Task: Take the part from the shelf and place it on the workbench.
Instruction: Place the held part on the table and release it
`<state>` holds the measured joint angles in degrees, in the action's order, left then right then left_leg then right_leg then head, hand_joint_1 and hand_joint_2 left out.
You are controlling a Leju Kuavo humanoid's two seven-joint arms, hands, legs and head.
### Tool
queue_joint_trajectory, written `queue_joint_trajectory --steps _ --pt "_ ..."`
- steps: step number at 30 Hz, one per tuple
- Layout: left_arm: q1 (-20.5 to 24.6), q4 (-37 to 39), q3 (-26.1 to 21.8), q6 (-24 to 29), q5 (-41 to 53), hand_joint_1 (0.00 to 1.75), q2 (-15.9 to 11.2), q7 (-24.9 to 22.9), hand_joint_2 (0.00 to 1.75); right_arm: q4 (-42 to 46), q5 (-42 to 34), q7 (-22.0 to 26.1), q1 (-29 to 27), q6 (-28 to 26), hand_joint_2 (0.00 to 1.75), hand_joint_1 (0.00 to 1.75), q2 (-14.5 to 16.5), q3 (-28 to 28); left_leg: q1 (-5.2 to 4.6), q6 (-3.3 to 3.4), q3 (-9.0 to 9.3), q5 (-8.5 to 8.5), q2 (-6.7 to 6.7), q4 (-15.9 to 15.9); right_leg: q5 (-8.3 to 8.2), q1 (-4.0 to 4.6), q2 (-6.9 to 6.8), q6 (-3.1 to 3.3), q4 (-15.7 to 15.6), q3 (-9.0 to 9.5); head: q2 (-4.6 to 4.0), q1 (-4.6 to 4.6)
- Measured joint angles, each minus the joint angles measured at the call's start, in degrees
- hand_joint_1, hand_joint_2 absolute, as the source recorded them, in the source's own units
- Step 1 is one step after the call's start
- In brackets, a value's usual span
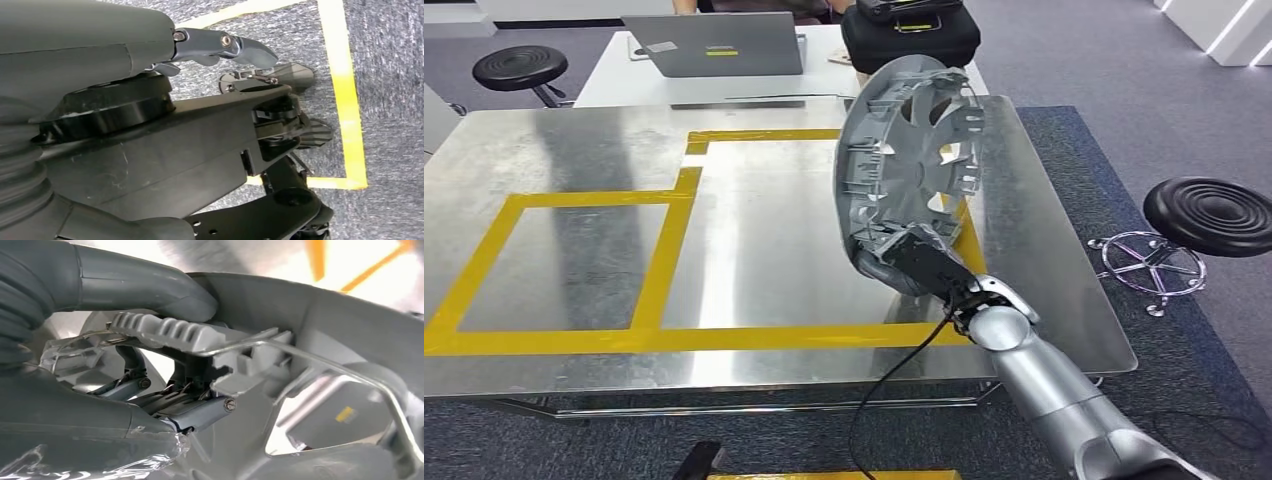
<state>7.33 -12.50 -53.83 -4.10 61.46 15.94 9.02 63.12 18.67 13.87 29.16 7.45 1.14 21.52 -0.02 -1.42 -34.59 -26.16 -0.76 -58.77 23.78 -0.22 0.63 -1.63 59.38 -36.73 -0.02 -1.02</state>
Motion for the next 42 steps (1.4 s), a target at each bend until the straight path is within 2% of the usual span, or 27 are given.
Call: queue_joint_trajectory --steps 2,4,5,6,7,9,10,12,15,17,19,20,21,22,24,25,26,27,30,36,37,39,40,41,42 --pt "0.38 0.00 0.56 -0.10 0.32 0.00 0.01 -0.28 1.75 -4.45 1.86 -0.56 3.11 0.75 1.75 1.75 0.01 0.33 0.04 -0.53 -2.28 -2.53 0.04 -4.65 -0.04 -0.20 -0.13 0.49 -0.14 0.13 0.00 0.09" --pt "0.64 0.00 0.96 -0.14 0.49 0.00 0.00 -0.48 1.75 -9.29 4.23 -1.39 5.90 0.81 1.75 1.75 0.02 1.11 0.08 -0.79 -6.14 -5.59 0.06 -12.11 0.00 -0.23 -0.28 0.70 -0.13 0.13 0.00 0.13" --pt "0.72 0.00 1.20 -0.14 0.60 0.00 -0.03 -0.57 1.75 -11.79 5.42 -1.81 7.12 1.08 1.75 1.75 0.02 1.70 0.09 -0.84 -7.47 -6.05 0.06 -14.50 0.01 -0.24 -0.31 0.71 -0.13 0.15 0.00 0.13" --pt "0.80 0.00 1.49 -0.14 0.73 0.00 -0.07 -0.71 1.75 -14.26 6.45 -2.14 8.21 1.55 1.75 1.75 0.02 2.37 0.11 -0.85 -7.84 -5.44 0.06 -14.96 0.00 -0.27 -0.32 0.69 -0.12 0.18 0.00 0.14" --pt "0.85 0.00 1.76 -0.14 0.89 0.00 -0.11 -0.90 1.75 -16.71 7.37 -2.25 9.20 2.30 1.75 1.75 0.01 3.07 0.15 -0.83 -7.11 -3.84 0.07 -13.22 -0.01 -0.33 -0.29 0.63 -0.11 0.22 0.00 0.12" --pt "0.98 0.00 2.26 -0.16 1.28 0.00 -0.12 -1.32 1.75 -21.09 8.94 -1.83 10.94 4.33 1.75 1.75 -0.14 4.51 0.36 -0.97 -3.62 -0.05 0.09 -6.14 -0.01 -0.32 -0.17 0.24 -0.04 0.26 0.00 0.19" --pt "1.07 0.00 2.53 -0.18 1.46 0.00 -0.09 -1.50 1.75 -23.05 9.63 -1.43 11.73 5.32 1.75 1.75 -0.36 5.27 0.50 -0.87 -2.05 1.02 0.04 -2.92 0.01 -0.18 -0.10 -0.05 0.06 0.18 0.00 0.24" --pt "1.23 0.00 3.11 -0.24 1.70 0.00 0.02 -1.74 1.75 -26.25 10.47 -0.67 12.99 6.51 1.75 1.75 -0.95 6.57 0.63 -0.41 -0.71 1.31 -0.10 -0.02 -0.06 0.16 -0.04 -0.62 0.00 0.10 0.00 0.22" --pt "1.31 0.00 3.53 -0.34 1.95 0.00 0.12 -1.87 1.75 -29.51 10.74 -0.03 14.31 7.23 1.75 1.75 -1.61 7.68 0.69 0.85 -0.61 1.37 -0.08 0.25 0.32 0.09 -0.11 -1.31 0.20 -0.01 0.00 0.06" --pt "1.37 0.00 3.78 -0.35 2.11 0.00 0.15 -2.09 1.75 -31.23 10.86 0.98 15.01 8.55 1.75 1.75 -1.99 8.38 0.75 1.50 -0.55 1.51 0.00 0.32 2.82 0.05 -0.19 -1.78 4.40 -1.95 0.00 -0.13" --pt "1.40 0.00 4.17 -0.35 2.17 0.00 0.20 -2.51 1.75 -32.74 11.36 2.66 15.29 9.30 1.75 1.75 -2.27 9.22 0.64 1.83 -0.53 1.50 0.03 0.32 6.25 0.07 -0.21 -1.98 12.07 -5.46 0.00 -0.28" --pt "1.41 0.00 4.39 -0.34 2.18 0.00 0.21 -2.78 1.75 -33.35 11.91 3.27 15.32 8.94 1.75 1.75 -2.30 9.74 0.57 1.90 -0.48 1.48 0.05 0.31 7.12 0.08 -0.21 -1.95 14.97 -6.84 0.00 -0.28" --pt "1.43 0.00 4.59 -0.31 2.18 0.00 0.22 -3.05 1.75 -33.89 12.64 3.61 15.34 8.23 1.75 1.75 -2.22 10.34 0.52 1.94 -0.40 1.46 0.06 0.31 6.97 0.11 -0.21 -1.84 15.95 -7.29 0.00 -0.31" --pt "1.47 0.00 4.73 -0.26 2.18 0.00 0.24 -3.27 1.75 -34.37 13.39 3.68 15.36 7.37 1.75 1.75 -2.08 10.98 0.48 1.97 -0.28 1.43 0.05 0.31 5.83 0.14 -0.20 -1.64 14.59 -6.56 0.00 -0.31" --pt "1.55 0.00 4.82 -0.16 2.17 0.00 0.29 -3.52 1.75 -35.07 14.67 3.69 15.48 5.78 1.75 1.75 -1.66 12.07 0.45 1.94 0.02 1.36 0.00 0.31 2.37 0.31 -0.22 -1.00 6.93 -2.42 0.00 -0.33" --pt "1.60 0.00 4.86 -0.13 2.16 0.00 0.32 -3.60 1.75 -35.31 15.18 3.87 15.57 5.01 1.75 1.75 -1.35 12.52 0.38 1.79 0.11 1.29 -0.03 0.30 1.27 0.43 -0.25 -0.73 3.24 -0.35 0.00 -0.29" --pt "1.63 0.00 4.90 -0.09 2.15 0.00 0.34 -3.68 1.75 -35.48 15.61 4.24 15.63 4.27 1.75 1.75 -1.04 12.91 0.36 1.53 0.15 1.25 -0.03 0.32 0.71 0.58 -0.23 -0.52 0.78 1.01 0.00 -0.29" --pt "1.65 0.00 4.94 -0.05 2.13 0.00 0.38 -3.76 1.75 -35.64 16.00 4.79 15.59 3.50 1.75 1.75 -0.68 13.28 0.38 1.18 0.20 1.24 -0.02 0.39 0.65 0.73 -0.20 -0.38 -0.34 1.63 0.00 -0.25" --pt "1.68 0.00 5.05 0.15 2.06 0.00 0.46 -4.08 1.75 -35.91 16.73 6.45 15.15 1.66 1.75 1.75 0.16 14.02 0.50 0.18 0.43 1.35 0.05 0.77 0.29 0.88 0.00 0.11 -0.83 1.81 0.00 -0.21" --pt "1.69 0.00 5.11 0.41 1.99 0.00 0.46 -4.33 1.75 -35.95 16.91 7.28 14.98 0.84 1.75 1.75 0.50 14.26 0.51 -0.19 0.32 0.98 0.06 0.36 -0.09 0.52 -0.01 0.38 -1.40 2.14 0.00 -0.24" --pt "1.69 0.00 5.12 0.61 1.91 0.00 0.45 -4.45 1.75 -35.97 16.99 7.82 14.80 0.46 1.75 1.75 0.64 14.34 0.54 -0.39 -0.46 -0.17 0.08 -1.32 -0.20 0.40 -0.05 0.49 -1.56 2.20 0.00 -0.17" --pt "1.71 0.00 5.14 1.01 1.73 0.00 0.34 -4.72 1.75 -36.07 17.29 8.93 14.16 -0.37 1.75 1.75 1.03 14.59 0.60 -1.01 -4.06 -3.41 0.13 -8.95 -0.35 0.23 -0.03 0.71 -1.72 2.16 0.00 -0.02" --pt "1.68 0.00 5.15 1.15 1.66 0.00 0.25 -4.81 1.75 -36.13 17.42 9.34 13.86 -0.65 1.75 1.75 1.21 14.70 0.66 -1.29 -5.28 -4.11 0.15 -11.55 -0.40 0.14 0.01 0.74 -1.72 2.11 0.00 0.05" --pt "1.66 0.00 5.15 1.18 1.64 0.00 0.17 -4.87 1.75 -36.20 17.51 9.47 13.70 -0.77 1.75 1.75 1.32 14.78 0.72 -1.49 -5.26 -3.29 0.16 -11.64 -0.42 0.03 0.11 0.61 -1.68 2.09 0.00 0.05" --pt "1.60 0.00 5.16 1.19 1.65 0.00 0.13 -4.94 1.75 -36.26 17.56 9.61 13.69 -0.84 1.75 1.75 1.37 14.81 0.83 -1.62 -3.52 -1.36 0.21 -8.27 -0.39 -0.04 0.21 0.35 -1.59 2.08 0.00 0.07"
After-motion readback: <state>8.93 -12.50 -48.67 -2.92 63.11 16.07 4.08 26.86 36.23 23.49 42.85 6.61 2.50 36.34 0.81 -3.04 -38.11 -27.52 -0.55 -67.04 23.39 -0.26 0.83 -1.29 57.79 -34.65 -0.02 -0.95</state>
